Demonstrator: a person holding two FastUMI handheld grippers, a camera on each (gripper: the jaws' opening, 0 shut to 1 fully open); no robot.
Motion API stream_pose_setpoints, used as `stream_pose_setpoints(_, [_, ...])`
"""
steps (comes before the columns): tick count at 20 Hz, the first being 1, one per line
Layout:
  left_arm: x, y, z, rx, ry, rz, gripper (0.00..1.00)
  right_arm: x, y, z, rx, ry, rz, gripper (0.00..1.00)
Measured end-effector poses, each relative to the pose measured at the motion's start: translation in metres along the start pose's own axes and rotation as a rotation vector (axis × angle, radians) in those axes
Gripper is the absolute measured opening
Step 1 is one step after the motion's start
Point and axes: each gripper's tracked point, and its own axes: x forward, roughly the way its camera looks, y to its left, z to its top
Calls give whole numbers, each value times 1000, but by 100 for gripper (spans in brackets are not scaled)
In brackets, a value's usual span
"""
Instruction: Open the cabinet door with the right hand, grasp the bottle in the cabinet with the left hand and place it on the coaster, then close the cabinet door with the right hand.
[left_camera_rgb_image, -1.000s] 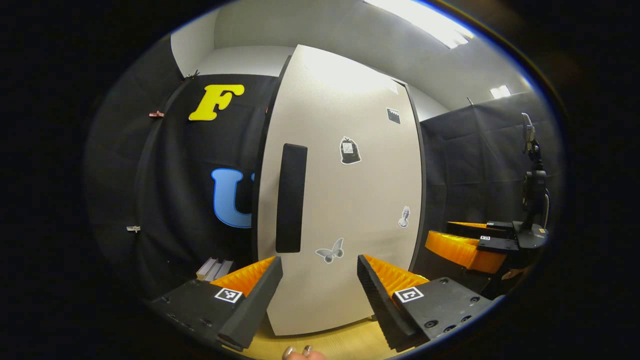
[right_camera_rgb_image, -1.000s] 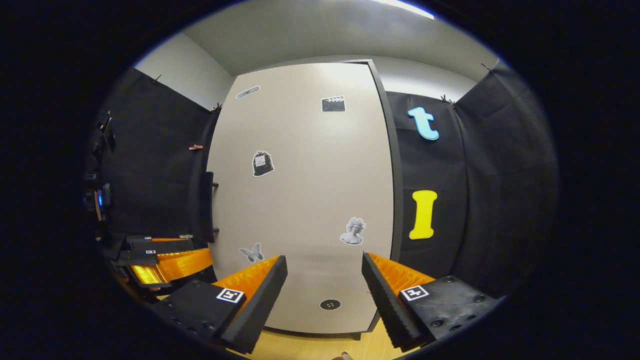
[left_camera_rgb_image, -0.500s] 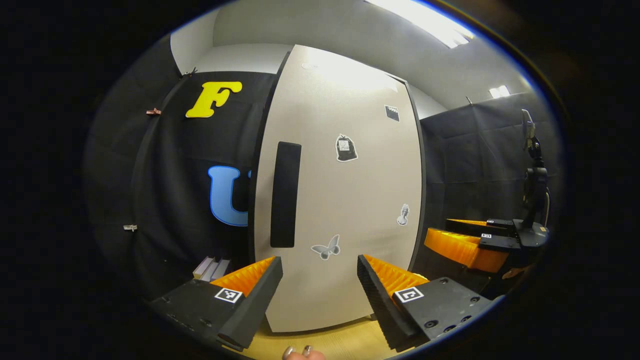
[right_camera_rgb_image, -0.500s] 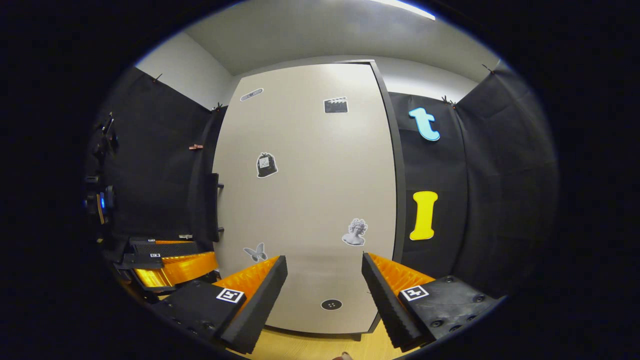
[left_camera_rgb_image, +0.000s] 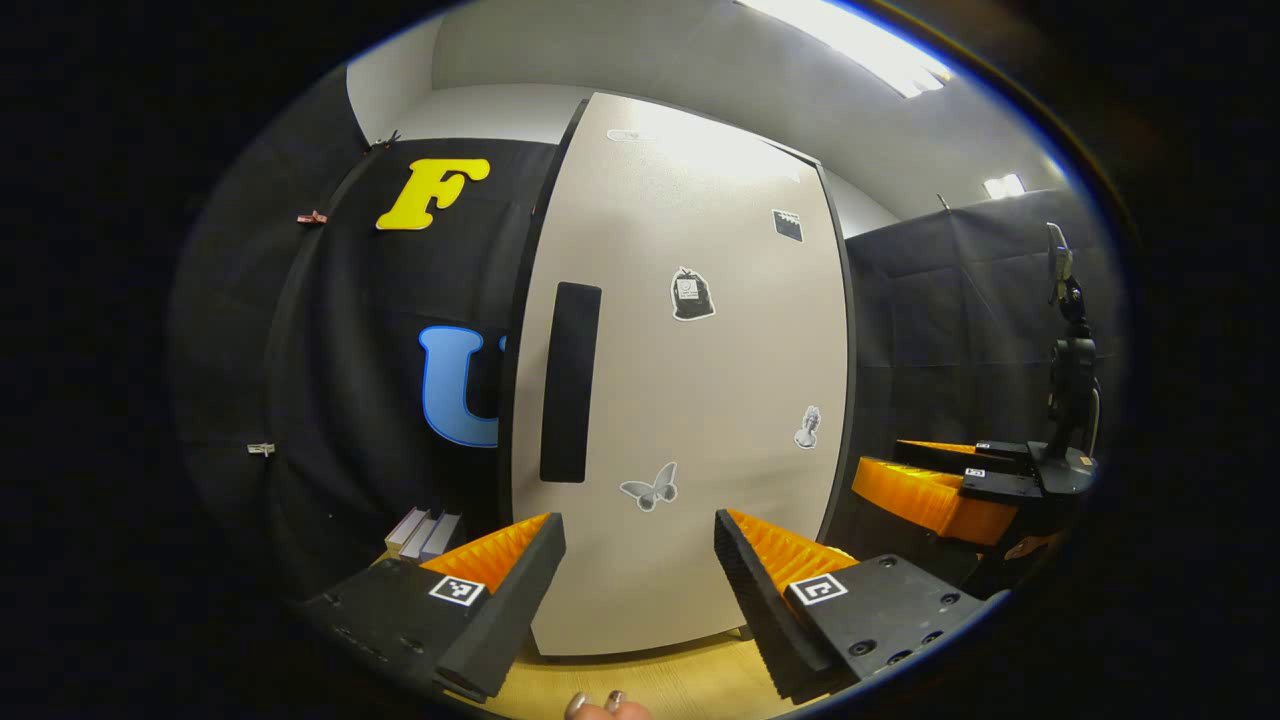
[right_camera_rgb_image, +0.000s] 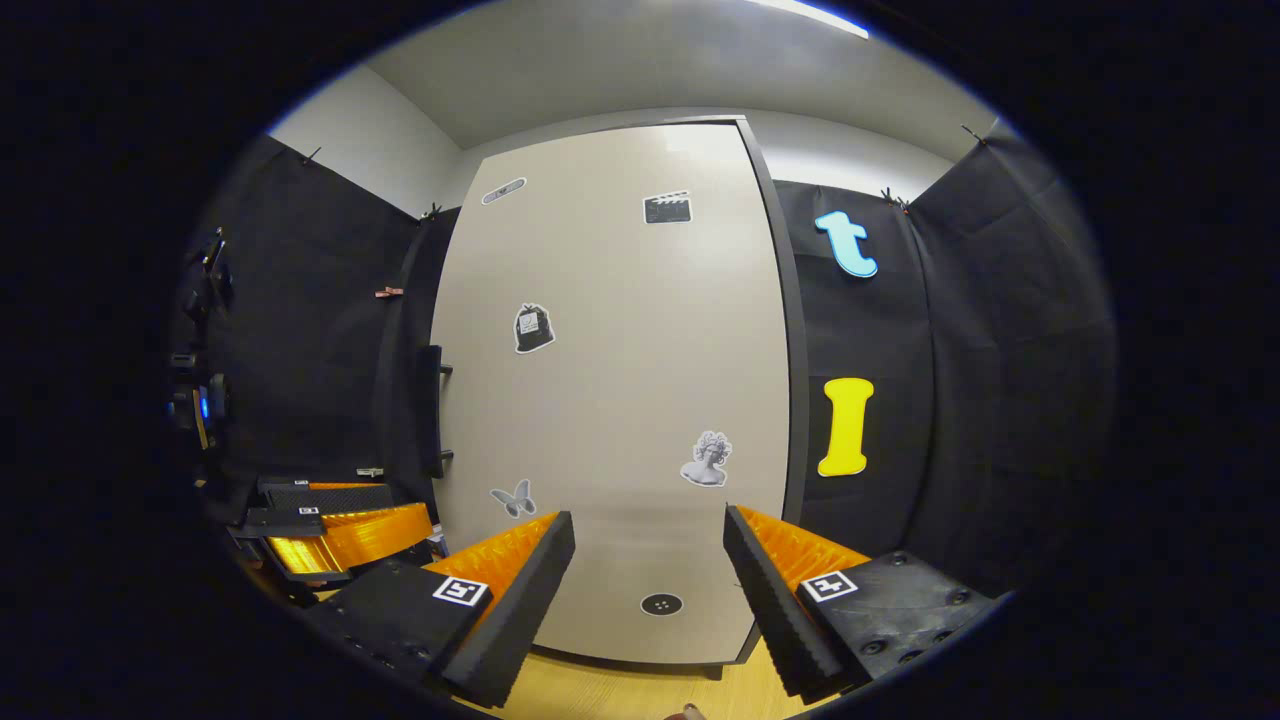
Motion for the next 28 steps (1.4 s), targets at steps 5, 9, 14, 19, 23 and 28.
stream_pose_setpoints(5, [-1,-1,1,5,-1,1,95,0,-2,-3,-2,20,-13,97])
stream_pose_setpoints(9, [-3,-2,3,14,0,-6,95,-1,-4,-2,11,24,-25,97])
stream_pose_setpoints(14, [-3,-3,5,21,0,-7,95,-1,-5,-3,15,30,-32,97])
stream_pose_setpoints(19, [-8,-5,4,26,-5,-1,95,-3,-4,0,18,28,-32,97])
stream_pose_setpoints(23, [-12,-6,5,23,-7,0,95,-4,-4,1,15,25,-28,97])
stream_pose_setpoints(28, [-19,-9,5,18,-13,1,94,-19,1,5,9,20,-26,97])
